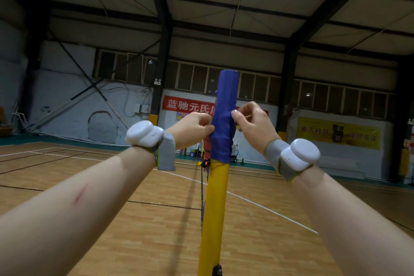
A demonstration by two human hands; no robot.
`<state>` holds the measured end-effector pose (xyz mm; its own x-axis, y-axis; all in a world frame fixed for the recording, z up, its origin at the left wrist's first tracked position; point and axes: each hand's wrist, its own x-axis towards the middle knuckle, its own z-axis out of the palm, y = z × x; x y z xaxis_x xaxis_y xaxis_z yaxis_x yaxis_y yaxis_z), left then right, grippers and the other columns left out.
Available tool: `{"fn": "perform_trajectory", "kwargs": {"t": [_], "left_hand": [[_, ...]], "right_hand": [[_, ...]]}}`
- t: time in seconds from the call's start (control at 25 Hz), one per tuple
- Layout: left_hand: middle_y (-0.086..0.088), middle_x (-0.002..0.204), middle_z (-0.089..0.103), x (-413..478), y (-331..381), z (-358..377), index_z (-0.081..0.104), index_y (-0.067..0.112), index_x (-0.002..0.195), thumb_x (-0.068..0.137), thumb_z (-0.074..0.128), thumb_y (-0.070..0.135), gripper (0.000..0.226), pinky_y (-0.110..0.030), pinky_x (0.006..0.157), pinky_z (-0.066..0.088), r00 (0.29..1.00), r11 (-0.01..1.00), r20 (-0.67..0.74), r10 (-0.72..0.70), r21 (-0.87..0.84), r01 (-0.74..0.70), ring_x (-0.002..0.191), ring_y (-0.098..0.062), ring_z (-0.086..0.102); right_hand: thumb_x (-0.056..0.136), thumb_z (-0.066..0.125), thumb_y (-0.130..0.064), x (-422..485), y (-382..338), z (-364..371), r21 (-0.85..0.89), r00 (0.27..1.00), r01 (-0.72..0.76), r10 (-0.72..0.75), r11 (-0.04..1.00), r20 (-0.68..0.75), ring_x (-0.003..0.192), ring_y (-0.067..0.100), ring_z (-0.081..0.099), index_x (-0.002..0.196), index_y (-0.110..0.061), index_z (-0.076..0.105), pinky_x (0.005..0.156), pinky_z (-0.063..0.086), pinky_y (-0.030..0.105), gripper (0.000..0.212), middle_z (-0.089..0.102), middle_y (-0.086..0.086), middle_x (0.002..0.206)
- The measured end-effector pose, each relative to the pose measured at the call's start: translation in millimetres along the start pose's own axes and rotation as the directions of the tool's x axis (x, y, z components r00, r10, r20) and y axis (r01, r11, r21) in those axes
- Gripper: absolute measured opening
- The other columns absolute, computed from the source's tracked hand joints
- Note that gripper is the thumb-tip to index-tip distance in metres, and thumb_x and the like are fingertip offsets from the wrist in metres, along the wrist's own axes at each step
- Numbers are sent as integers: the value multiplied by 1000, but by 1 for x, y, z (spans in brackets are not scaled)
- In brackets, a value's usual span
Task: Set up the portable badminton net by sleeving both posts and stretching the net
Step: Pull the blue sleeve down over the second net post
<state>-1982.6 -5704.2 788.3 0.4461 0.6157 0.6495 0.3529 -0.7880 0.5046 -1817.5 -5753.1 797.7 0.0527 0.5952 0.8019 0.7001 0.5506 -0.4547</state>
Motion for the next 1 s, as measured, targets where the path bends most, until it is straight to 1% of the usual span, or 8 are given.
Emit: {"fn": "perform_trajectory", "kwargs": {"t": [0.12, 0.2, 0.28, 0.48, 0.64, 0.76, 0.88, 1.0], "left_hand": [[-1, 72, 56, 15, 20, -17, 50, 19, 81, 98, 37, 28, 23, -23, 52, 45, 997, 995, -82, -4, -98, -4, 61, -14, 57], [0, 70, 53, 29, 32, -20, 45, 23, 77, 99, 33, 34, 27, -20, 48, 40, 982, 991, -184, 46, -112, -67, 58, -12, 53], [3, 65, 48, 39, 36, -16, 40, 24, 70, 98, 37, 29, 29, -15, 49, 38, 962, 990, -253, 104, -62, -124, 55, -7, 47], [8, 61, 38, 44, 27, -6, 35, 27, 63, 96, 41, 14, 36, -7, 50, 34, 910, 982, -373, 183, 27, -186, 53, -5, 38], [6, 62, 43, 38, 24, -4, 44, 17, 71, 95, 41, 14, 25, -17, 55, 33, 916, 972, -328, 233, 113, -207, 56, -7, 41], [-9, 81, 58, 28, 18, 4, 54, 4, 91, 95, 41, 14, 16, -30, 70, 43, 930, 961, -258, 260, 158, -225, 72, -21, 52], [-19, 101, 62, 23, 13, 1, 54, 0, 104, 96, 39, 14, 22, -43, 86, 48, 948, 963, -207, 242, 170, -209, 91, -30, 58], [-17, 101, 61, 19, 12, -7, 53, 2, 104, 97, 39, 15, 21, -37, 82, 47, 965, 961, -145, 218, 205, -187, 88, -25, 57]], "right_hand": [[93, 46, -40, 27, -16, -6, 92, 996, -44, 51, 995, -72, 90, 26, 62, 96, -14, 48, 84, 53, 44, 26, 60, 3, 88], [95, 42, -39, 40, -23, -5, 54, 994, -45, 50, 998, -93, 84, 26, 60, 92, -14, 45, 76, 53, 40, 26, 58, 4, 84], [97, 39, -32, 46, -25, 1, 13, 995, -12, 13, 1000, -101, 80, 27, 57, 90, -12, 43, 72, 50, 41, 21, 54, 3, 79], [98, 38, -21, 42, -16, 4, 47, 995, 44, -40, 998, -90, 89, 37, 58, 93, -4, 47, 82, 49, 54, 20, 56, 17, 89], [97, 39, -24, 41, -9, 6, 51, 991, 12, -5, 999, -137, 80, 30, 54, 90, -8, 45, 79, 47, 45, 18, 52, 6, 79], [96, 42, -37, 47, -13, 3, 166, 985, -26, 53, 986, -163, 80, 22, 54, 94, -13, 41, 74, 48, 38, 24, 50, -1, 78], [96, 43, -32, 50, -14, 7, 65, 988, 48, -38, 997, -152, 77, 19, 53, 91, -14, 44, 74, 48, 37, 19, 48, -4, 75], [97, 43, -27, 50, -16, 13, 61, 988, 77, -68, 995, -140, 72, 15, 50, 90, -13, 44, 71, 47, 34, 16, 47, -4, 74]]}}
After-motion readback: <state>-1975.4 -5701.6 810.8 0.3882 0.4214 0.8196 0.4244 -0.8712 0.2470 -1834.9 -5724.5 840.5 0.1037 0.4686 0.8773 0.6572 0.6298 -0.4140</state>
